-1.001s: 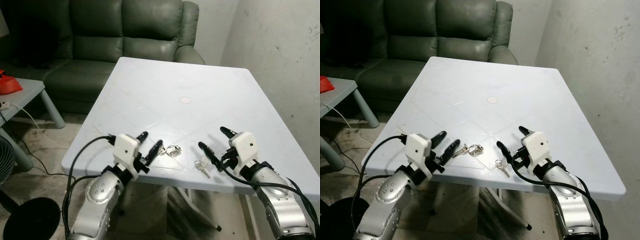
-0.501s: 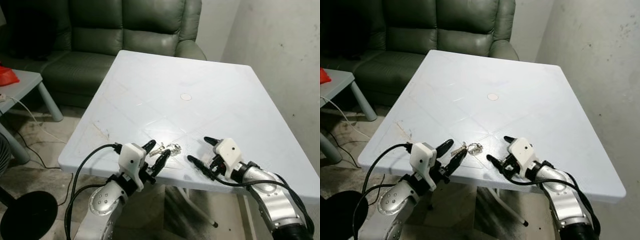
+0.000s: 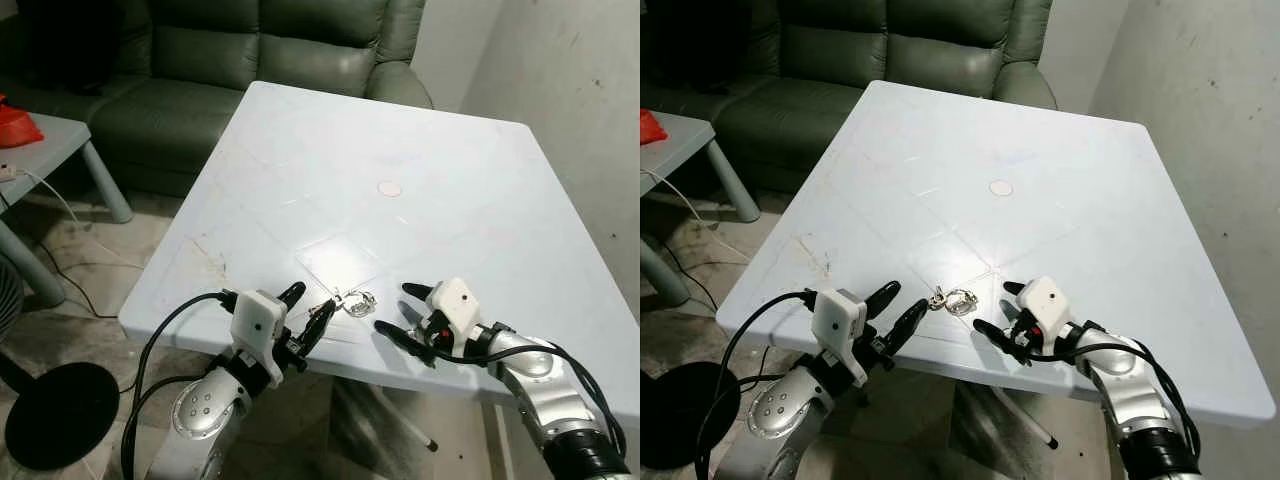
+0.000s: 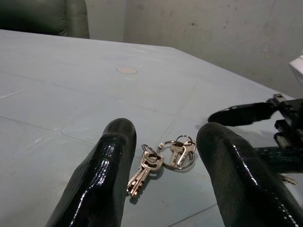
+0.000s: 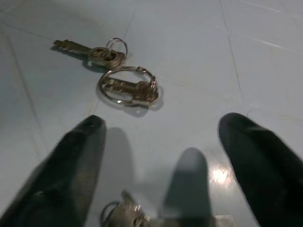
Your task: Hang keys on a hook
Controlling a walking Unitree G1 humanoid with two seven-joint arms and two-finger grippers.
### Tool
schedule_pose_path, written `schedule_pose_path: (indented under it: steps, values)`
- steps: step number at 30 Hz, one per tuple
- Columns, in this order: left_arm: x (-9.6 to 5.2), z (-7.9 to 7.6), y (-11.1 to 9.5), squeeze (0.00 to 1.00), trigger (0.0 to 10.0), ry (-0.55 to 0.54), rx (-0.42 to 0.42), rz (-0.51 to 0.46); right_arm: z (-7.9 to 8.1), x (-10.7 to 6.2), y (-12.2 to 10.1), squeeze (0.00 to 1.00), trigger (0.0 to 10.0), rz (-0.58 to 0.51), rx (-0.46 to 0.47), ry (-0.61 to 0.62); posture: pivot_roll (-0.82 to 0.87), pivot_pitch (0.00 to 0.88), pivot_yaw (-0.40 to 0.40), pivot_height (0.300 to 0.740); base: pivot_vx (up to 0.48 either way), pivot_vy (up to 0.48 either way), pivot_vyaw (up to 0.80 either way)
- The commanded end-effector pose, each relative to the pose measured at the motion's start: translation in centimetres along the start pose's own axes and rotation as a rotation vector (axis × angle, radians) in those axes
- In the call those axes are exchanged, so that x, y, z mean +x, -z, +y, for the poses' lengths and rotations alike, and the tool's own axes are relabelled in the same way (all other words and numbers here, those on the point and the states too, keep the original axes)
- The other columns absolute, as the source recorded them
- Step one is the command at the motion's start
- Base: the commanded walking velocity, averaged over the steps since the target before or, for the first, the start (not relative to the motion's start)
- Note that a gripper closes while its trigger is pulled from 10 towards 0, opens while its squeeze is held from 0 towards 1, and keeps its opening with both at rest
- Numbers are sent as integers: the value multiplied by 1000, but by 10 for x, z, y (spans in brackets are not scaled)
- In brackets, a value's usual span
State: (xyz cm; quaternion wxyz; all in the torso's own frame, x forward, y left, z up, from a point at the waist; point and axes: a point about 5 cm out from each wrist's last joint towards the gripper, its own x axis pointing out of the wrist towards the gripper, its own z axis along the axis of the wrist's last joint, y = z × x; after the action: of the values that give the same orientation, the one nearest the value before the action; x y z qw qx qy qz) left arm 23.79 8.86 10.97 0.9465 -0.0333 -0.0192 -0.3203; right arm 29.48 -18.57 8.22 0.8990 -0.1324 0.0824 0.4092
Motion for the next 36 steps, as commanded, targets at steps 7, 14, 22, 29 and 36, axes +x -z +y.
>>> schedule_pose_path:
  steps: [7,14,22,29,36]
  values:
    - [4,-3,-6,0,10000,19,19,-13,-14,-18,4,0,9843,11,31,-15,-99,95,-68,740,0,0,0]
    - [4,-3,-6,0,10000,22,21,-12,-14,-28,10,0,3529,29,31,-48,-101,95,-65,740,0,0,0]
    - [4,-2,-7,0,10000,25,24,-14,-12,-40,16,0,0,61,14,-101,-107,94,-60,740,0,0,0]
    - [6,-3,-7,0,10000,32,23,-15,-10,-40,14,0,0,33,24,-110,-110,92,-58,740,0,0,0]
    - [7,-3,-7,0,10000,34,26,-16,-11,-40,9,0,0,-13,42,-111,-109,88,-56,740,0,0,0]
